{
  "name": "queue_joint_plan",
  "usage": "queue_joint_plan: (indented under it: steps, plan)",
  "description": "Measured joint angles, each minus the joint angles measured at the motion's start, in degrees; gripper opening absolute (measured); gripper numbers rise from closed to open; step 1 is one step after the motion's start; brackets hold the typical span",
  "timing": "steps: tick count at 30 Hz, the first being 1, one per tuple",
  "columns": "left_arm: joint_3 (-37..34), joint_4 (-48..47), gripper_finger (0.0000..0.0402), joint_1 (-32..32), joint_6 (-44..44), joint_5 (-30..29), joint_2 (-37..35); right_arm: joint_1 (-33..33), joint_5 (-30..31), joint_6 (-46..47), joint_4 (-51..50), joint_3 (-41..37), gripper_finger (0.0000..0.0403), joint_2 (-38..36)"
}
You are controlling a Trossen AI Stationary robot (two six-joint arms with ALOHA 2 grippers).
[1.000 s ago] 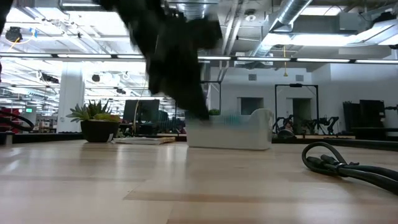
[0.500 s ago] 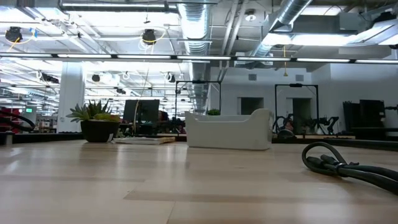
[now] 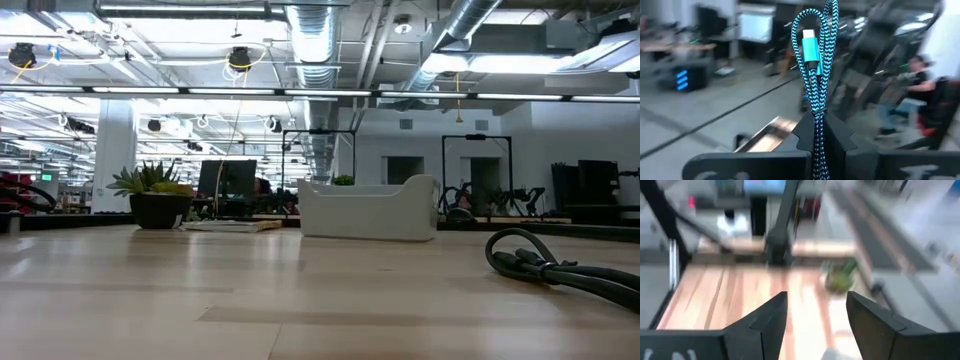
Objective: Pick and place USB-C Cables
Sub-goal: Put the blue charger cable into the gray bin
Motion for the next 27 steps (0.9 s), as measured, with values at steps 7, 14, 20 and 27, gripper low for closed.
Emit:
queue_joint_plan:
  steps: [7, 14, 20, 27]
  plan:
    - [0.03, 0.04, 0.0000, -5.35, 4.85, 4.65, 1.15, -0.70, 6.85, 7.92, -14.67, -0.11, 0.0226, 10.32]
    - [-0.42, -6.49, 0.0000, -8.77, 3.79, 3.98, 7.00, -6.98, 12.39, 10.96, -20.65, -0.11, 0.0226, 11.44]
    - [-6.40, -1.86, 0.0010, -6.87, 8.26, 2.43, 10.70, -14.11, 11.98, 9.82, -13.73, -0.02, 0.0226, 4.34]
    - [-12.89, 17.15, 0.0007, 11.58, 18.28, 18.37, 11.08, -15.09, 1.53, 8.28, -5.47, 0.00, 0.0226, -4.39]
